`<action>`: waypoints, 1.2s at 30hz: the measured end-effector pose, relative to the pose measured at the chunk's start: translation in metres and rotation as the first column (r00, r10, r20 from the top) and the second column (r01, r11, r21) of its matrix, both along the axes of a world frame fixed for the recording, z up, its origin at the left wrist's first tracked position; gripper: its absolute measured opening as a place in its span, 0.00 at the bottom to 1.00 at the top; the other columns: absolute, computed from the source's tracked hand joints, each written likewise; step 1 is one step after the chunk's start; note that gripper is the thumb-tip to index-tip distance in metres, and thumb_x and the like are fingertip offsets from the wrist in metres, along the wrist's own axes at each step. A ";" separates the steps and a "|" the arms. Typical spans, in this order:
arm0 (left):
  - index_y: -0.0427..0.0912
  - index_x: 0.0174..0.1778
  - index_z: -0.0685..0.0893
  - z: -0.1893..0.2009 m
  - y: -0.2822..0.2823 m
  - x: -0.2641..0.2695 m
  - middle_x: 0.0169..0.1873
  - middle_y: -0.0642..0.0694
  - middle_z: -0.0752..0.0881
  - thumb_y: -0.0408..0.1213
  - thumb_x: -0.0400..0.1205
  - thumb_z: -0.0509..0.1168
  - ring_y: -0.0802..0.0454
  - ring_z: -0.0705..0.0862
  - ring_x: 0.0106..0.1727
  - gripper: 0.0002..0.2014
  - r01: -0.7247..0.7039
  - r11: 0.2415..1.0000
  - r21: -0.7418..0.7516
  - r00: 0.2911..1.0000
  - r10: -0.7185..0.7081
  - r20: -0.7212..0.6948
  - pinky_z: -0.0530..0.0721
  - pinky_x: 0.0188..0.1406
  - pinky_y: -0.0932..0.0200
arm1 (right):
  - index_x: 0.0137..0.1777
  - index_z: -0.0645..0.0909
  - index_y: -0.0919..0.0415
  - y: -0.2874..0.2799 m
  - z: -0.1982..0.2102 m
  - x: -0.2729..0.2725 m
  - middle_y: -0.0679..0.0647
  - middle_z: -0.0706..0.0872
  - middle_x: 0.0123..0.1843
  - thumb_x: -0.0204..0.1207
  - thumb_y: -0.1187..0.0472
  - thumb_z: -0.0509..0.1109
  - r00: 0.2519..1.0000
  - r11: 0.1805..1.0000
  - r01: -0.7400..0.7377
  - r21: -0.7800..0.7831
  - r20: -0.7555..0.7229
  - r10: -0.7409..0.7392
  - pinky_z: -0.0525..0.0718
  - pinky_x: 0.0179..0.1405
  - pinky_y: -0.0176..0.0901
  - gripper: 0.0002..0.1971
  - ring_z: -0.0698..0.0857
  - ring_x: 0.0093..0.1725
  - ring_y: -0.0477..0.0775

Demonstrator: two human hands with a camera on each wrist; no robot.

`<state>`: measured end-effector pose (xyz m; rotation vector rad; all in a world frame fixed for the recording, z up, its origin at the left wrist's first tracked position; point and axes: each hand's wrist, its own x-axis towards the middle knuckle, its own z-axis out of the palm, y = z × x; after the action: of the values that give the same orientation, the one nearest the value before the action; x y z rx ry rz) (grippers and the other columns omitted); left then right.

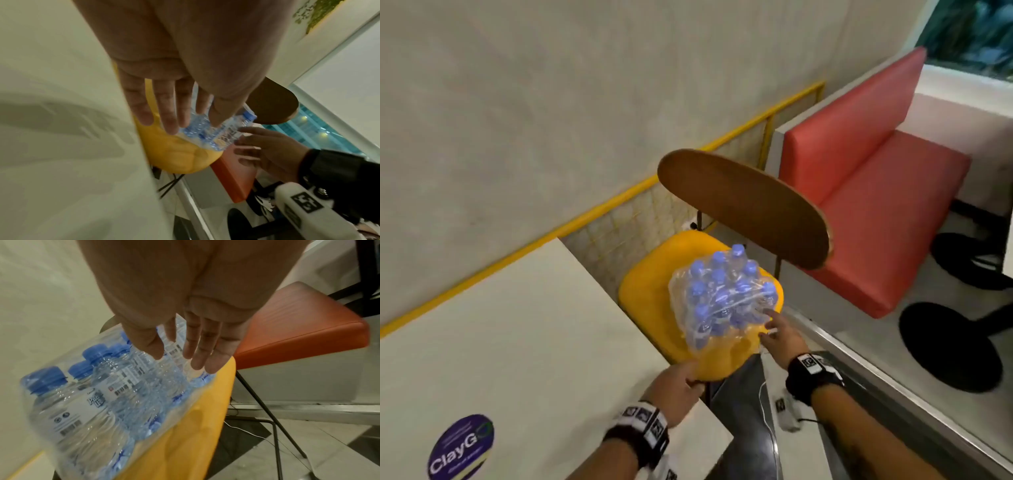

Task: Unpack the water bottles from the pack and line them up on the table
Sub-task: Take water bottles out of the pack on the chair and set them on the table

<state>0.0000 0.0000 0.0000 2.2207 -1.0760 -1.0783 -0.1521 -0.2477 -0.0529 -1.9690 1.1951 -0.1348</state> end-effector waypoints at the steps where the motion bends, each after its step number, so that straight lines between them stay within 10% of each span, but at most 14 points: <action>1: 0.57 0.78 0.75 -0.001 -0.024 -0.004 0.62 0.50 0.88 0.42 0.82 0.67 0.49 0.87 0.61 0.26 0.010 0.998 -0.055 1.000 -0.011 -0.010 0.85 0.63 0.52 | 0.77 0.70 0.40 -0.004 0.004 0.007 0.52 0.84 0.60 0.76 0.56 0.72 0.999 0.999 -0.030 -0.022 0.013 0.031 0.84 0.49 0.43 0.30 0.86 0.49 0.51; 7: 0.61 0.87 0.44 -0.015 -0.119 -0.013 0.60 0.49 0.88 0.53 0.79 0.66 0.44 0.88 0.58 0.46 -0.194 0.979 -0.059 0.981 0.193 -0.028 0.87 0.59 0.45 | 0.79 0.59 0.41 -0.016 0.011 0.045 0.49 0.88 0.45 0.72 0.51 0.74 0.985 0.987 -0.157 0.036 -0.061 0.159 0.83 0.36 0.42 0.38 0.87 0.41 0.49; 11: 0.55 0.83 0.52 -0.031 -0.147 -0.007 0.56 0.45 0.89 0.51 0.77 0.66 0.39 0.89 0.53 0.41 -0.316 0.949 -0.002 0.949 0.316 -0.002 0.89 0.54 0.41 | 0.70 0.72 0.55 -0.028 0.021 0.064 0.55 0.89 0.43 0.69 0.56 0.78 0.971 0.979 -0.186 0.079 -0.136 0.195 0.89 0.33 0.48 0.29 0.89 0.37 0.54; 16: 0.46 0.82 0.66 -0.034 -0.153 -0.014 0.58 0.41 0.90 0.44 0.83 0.69 0.37 0.89 0.57 0.32 -0.375 0.926 -0.036 0.925 0.376 0.052 0.89 0.58 0.42 | 0.79 0.64 0.48 -0.036 0.021 0.055 0.53 0.87 0.37 0.71 0.56 0.75 0.962 0.975 -0.204 0.082 -0.167 0.216 0.82 0.24 0.40 0.37 0.88 0.31 0.53; 20: 0.58 0.86 0.57 -0.040 -0.144 -0.016 0.56 0.50 0.90 0.40 0.81 0.71 0.45 0.90 0.55 0.40 -0.383 0.920 -0.080 0.921 0.387 0.049 0.89 0.55 0.49 | 0.81 0.61 0.45 -0.037 0.026 0.050 0.51 0.84 0.45 0.69 0.55 0.79 0.956 0.974 -0.222 0.030 -0.188 0.224 0.81 0.38 0.42 0.42 0.86 0.42 0.56; 24: 0.62 0.64 0.79 -0.043 -0.148 -0.001 0.52 0.55 0.89 0.49 0.76 0.72 0.47 0.88 0.55 0.20 -0.223 0.970 -0.095 0.955 0.237 0.176 0.88 0.57 0.50 | 0.76 0.61 0.38 -0.044 0.025 0.065 0.48 0.83 0.62 0.57 0.46 0.82 0.921 0.955 -0.298 -0.010 -0.268 0.284 0.80 0.50 0.44 0.47 0.84 0.58 0.57; 32: 0.61 0.79 0.65 -0.038 -0.133 -0.006 0.63 0.47 0.86 0.45 0.77 0.72 0.39 0.86 0.61 0.35 -0.032 0.998 -0.062 0.957 0.048 0.284 0.86 0.61 0.45 | 0.67 0.78 0.47 -0.041 0.027 0.062 0.52 0.86 0.63 0.67 0.50 0.78 0.855 0.916 -0.391 -0.089 -0.403 0.326 0.85 0.55 0.50 0.27 0.86 0.58 0.59; 36: 0.61 0.78 0.69 -0.013 -0.111 -0.006 0.61 0.46 0.87 0.53 0.80 0.69 0.39 0.87 0.58 0.30 0.005 0.999 -0.042 0.966 0.006 0.259 0.85 0.55 0.50 | 0.68 0.72 0.37 -0.018 0.031 0.038 0.51 0.76 0.69 0.57 0.50 0.83 0.907 0.919 -0.351 -0.178 -0.307 0.287 0.87 0.52 0.53 0.38 0.85 0.58 0.62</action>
<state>-0.0057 -0.1114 -0.0130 2.3740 -1.1918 -0.7699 -0.1138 -0.2655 -0.0216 -2.4247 1.0391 0.1868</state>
